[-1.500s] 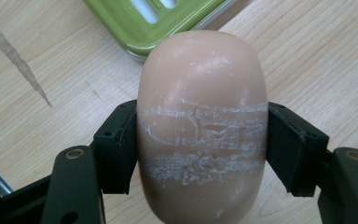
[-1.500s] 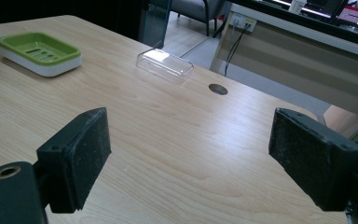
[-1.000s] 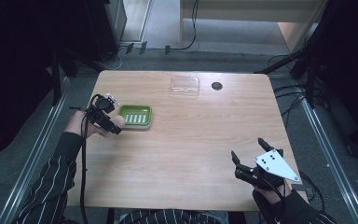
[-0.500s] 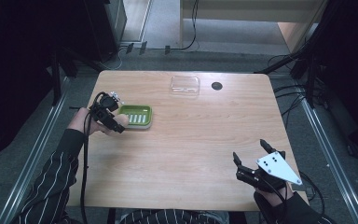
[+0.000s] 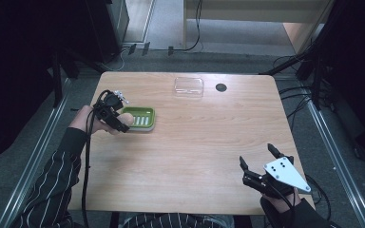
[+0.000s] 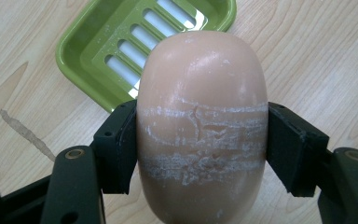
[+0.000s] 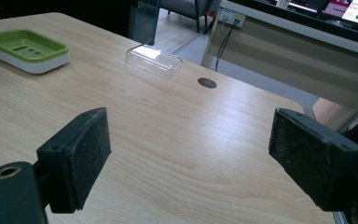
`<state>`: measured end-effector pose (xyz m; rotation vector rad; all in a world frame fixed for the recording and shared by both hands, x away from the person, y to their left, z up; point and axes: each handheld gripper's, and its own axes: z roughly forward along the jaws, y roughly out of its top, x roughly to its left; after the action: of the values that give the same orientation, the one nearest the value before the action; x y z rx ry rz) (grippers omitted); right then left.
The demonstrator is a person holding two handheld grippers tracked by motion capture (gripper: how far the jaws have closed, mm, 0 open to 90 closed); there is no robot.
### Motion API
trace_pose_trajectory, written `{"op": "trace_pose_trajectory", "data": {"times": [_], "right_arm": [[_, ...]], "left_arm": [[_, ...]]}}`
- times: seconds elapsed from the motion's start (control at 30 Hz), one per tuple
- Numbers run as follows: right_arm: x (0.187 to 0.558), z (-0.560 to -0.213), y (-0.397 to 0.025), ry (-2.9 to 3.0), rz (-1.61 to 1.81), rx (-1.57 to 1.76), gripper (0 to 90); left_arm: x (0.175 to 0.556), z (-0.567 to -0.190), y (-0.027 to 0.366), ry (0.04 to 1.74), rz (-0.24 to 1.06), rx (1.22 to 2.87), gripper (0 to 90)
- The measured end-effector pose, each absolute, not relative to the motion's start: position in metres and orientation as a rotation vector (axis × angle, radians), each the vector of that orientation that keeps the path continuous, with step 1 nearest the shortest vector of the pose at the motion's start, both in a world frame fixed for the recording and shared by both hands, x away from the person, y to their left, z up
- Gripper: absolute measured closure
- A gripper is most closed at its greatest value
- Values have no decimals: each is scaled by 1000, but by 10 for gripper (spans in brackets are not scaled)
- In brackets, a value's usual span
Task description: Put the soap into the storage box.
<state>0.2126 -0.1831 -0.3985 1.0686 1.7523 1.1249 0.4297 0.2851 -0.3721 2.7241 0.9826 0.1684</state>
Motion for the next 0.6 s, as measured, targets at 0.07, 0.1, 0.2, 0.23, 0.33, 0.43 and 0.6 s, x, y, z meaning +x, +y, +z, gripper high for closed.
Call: {"op": "trace_pose_trajectory", "data": {"times": [0.07,0.1,0.2,0.23,0.33,0.43,0.6], "right_arm": [[213,-399,-183,1751,1123,1074,134],[212,-399,-183,1753,1121,1071,134],[212,-398,-183,1749,1121,1074,134],[212,-398,-184,1750,1121,1071,134],[212,-399,-184,1751,1117,1073,134],[211,-399,-184,1752,1115,1073,134],[210,-398,-185,1744,1116,1079,134]], "left_arm": [[431,-373,285,975,162,2735,338],[431,-374,285,975,168,2735,338],[433,-374,284,954,170,2749,337],[434,-374,283,956,169,2747,338],[437,-373,280,938,170,2753,338],[439,-372,277,907,173,2757,338],[442,-372,274,864,182,2769,338]]}}
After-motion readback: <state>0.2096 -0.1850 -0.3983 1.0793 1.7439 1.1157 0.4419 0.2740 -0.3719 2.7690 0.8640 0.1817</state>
